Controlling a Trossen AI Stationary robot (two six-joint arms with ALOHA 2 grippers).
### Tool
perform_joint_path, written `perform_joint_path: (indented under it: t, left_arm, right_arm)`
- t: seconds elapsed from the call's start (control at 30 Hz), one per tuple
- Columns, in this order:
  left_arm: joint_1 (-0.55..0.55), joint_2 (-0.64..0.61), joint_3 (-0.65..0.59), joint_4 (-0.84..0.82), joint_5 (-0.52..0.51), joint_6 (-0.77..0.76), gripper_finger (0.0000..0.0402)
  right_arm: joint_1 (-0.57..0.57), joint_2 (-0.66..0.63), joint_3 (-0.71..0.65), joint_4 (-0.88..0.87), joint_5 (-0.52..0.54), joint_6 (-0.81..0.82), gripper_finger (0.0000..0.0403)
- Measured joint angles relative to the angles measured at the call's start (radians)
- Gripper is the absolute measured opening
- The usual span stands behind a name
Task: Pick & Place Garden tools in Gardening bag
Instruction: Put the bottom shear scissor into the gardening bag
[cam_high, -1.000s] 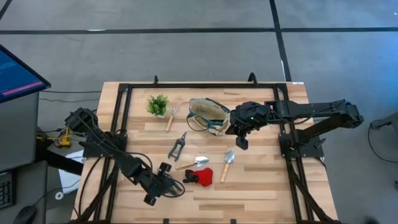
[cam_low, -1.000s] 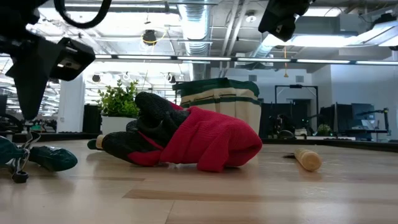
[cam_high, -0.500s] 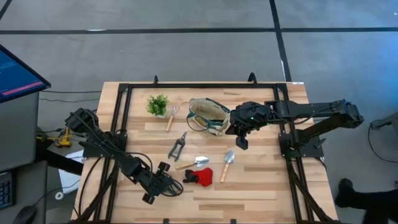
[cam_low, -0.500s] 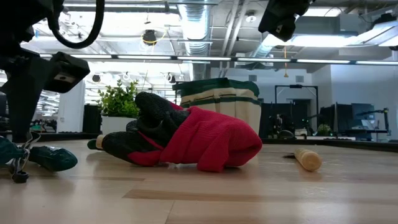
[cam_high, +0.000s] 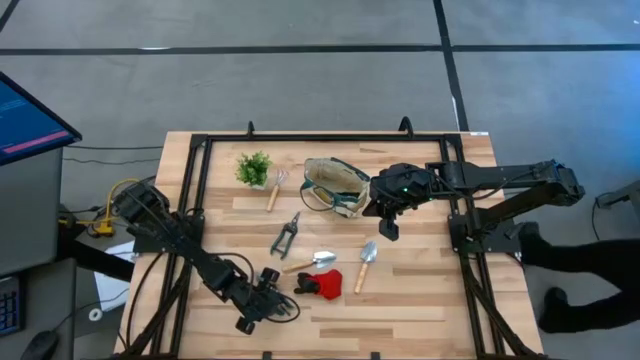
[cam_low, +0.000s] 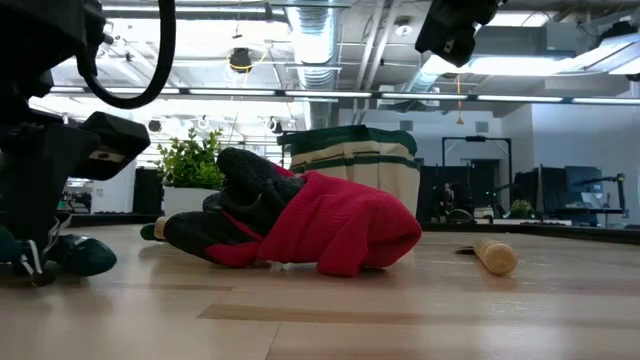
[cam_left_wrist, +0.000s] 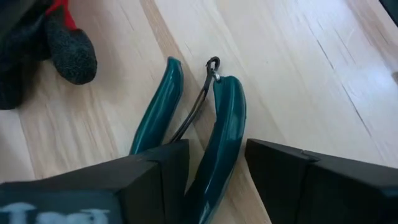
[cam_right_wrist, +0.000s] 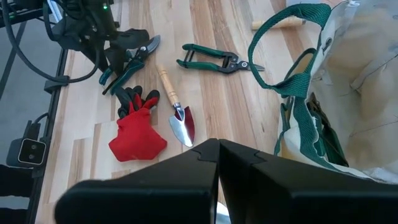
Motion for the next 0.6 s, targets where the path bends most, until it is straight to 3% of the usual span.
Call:
perform_joint_path:
  t: [0.23, 0.6]
  left_arm:
    - [0.005, 0.001, -0.001, 0.0, -0.002, -0.006, 0.0123]
    - [0.009, -0.002, -0.002, -0.002, -0.039, -0.2, 0.0075]
  right_arm:
    - [0.001, 0.0, 0.0, 0.0, 0.0, 0.007, 0.0]
    - [0.002, 0.0, 0.0, 0.0, 0.0, 0.007, 0.0]
